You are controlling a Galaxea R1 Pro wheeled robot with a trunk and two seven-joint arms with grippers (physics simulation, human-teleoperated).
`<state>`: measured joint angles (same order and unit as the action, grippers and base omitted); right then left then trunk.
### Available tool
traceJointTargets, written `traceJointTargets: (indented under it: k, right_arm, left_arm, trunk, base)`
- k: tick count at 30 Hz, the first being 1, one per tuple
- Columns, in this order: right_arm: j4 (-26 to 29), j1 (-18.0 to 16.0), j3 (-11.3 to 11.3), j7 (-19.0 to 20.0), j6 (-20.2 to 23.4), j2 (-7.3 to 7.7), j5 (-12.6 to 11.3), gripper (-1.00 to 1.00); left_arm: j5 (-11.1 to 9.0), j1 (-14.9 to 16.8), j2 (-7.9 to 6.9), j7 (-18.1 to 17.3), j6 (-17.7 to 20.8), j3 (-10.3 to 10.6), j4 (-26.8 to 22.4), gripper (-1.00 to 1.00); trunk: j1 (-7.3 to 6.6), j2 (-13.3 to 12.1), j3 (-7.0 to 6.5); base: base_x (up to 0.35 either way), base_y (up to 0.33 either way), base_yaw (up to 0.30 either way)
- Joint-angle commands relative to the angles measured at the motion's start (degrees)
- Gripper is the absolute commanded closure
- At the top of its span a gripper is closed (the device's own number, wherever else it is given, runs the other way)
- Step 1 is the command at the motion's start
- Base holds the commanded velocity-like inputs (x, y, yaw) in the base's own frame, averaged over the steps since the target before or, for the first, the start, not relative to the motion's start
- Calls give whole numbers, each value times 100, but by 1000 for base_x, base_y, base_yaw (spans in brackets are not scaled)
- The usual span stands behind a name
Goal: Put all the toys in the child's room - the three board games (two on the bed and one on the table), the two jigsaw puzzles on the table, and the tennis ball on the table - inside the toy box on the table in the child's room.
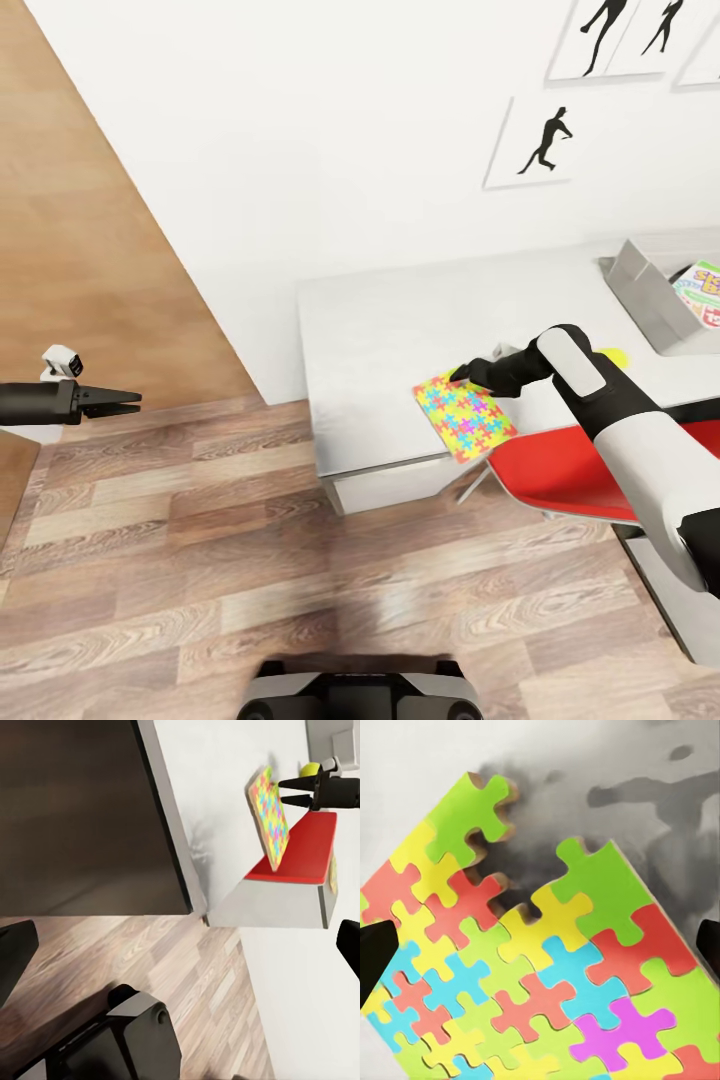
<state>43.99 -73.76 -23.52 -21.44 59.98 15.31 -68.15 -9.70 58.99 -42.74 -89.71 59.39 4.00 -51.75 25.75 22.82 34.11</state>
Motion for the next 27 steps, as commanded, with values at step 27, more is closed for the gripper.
traceJointTargets:
  k: [27]
  right_arm:
    - [5,1,-30,-1,2,16,-57,-100]
  left_arm:
    - [-3,7,1,-29,61,21,1,-100]
  trunk:
    - [3,10,9]
  base:
    - [-31,57,0]
